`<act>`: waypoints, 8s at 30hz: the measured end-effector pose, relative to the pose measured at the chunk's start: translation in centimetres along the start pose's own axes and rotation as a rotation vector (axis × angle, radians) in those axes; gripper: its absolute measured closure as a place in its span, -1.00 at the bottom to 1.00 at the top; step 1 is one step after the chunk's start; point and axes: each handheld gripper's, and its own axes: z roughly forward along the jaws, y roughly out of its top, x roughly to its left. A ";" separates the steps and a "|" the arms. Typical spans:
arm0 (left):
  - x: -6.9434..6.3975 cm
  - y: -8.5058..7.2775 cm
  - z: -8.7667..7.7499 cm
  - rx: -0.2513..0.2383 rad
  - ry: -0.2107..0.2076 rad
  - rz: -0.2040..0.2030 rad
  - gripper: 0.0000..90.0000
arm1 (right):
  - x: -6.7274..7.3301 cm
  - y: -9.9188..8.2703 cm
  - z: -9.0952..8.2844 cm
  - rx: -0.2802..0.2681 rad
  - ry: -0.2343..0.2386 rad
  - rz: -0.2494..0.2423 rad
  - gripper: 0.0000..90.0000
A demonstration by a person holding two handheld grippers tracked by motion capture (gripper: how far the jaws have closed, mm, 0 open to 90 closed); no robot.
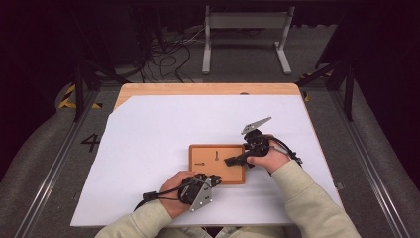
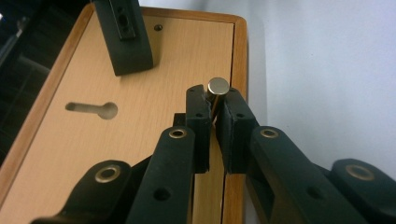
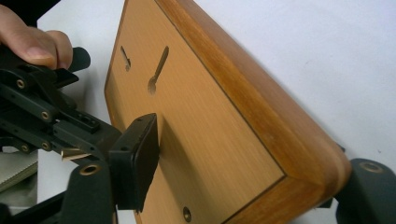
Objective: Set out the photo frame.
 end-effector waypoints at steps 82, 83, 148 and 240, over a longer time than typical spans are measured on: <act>8.6 -8.7 -7.8 -0.162 0.145 -0.738 -0.19 | 11.2 -3.8 -3.9 0.092 -0.121 -0.562 -0.11; 8.6 -8.7 -7.8 -0.162 0.145 -0.738 -0.19 | 11.1 -4.0 -4.1 0.087 -0.125 -0.554 -0.11; 8.4 -8.7 -7.1 -0.101 0.121 -0.736 -0.14 | 5.4 -7.1 -1.1 0.040 -0.146 -0.200 1.00; 8.3 -9.7 -8.3 -0.049 0.147 -0.780 -0.10 | 5.3 3.3 -1.9 -0.032 -0.214 -0.108 0.09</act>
